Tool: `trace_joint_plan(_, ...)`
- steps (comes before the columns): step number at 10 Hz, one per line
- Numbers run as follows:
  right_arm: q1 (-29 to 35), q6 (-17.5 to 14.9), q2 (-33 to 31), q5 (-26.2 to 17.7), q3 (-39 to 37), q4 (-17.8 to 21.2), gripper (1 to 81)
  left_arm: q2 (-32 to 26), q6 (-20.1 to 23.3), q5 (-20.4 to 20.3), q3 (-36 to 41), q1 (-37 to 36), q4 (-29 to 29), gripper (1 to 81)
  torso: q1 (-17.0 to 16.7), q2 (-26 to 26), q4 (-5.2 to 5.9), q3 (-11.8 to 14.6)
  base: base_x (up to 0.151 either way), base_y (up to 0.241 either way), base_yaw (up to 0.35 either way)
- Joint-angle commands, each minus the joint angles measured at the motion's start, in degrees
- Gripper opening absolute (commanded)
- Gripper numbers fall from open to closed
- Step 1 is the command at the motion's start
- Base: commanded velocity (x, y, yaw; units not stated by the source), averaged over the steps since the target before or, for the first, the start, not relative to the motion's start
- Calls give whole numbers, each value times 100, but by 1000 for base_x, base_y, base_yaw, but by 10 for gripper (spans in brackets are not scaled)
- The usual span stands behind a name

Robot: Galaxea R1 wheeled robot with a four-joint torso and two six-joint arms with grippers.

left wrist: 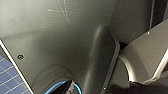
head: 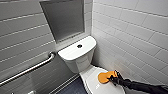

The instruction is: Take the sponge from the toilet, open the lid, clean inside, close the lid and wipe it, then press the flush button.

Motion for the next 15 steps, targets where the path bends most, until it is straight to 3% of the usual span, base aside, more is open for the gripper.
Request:
trace_joint_plan(1,362,10,298,-115,-673,948,10,7,-13,481,24,127,59,811,0,0,0,0,0,0,0)
trace_joint_plan(5,-227,177,53,43,-658,1124,10,60,-4,490,24,127,59,811,0,0,0,0,0,0,0)
trace_joint_plan(9,-631,195,-904,394,316,1124,10,130,-4,490,24,118,77,811,0,0,0,0,0,0,0)
trace_joint_plan(15,-1351,204,-1659,937,1316,1116,10,104,-4,481,24,118,77,811,0,0,4,2,0,0,0)
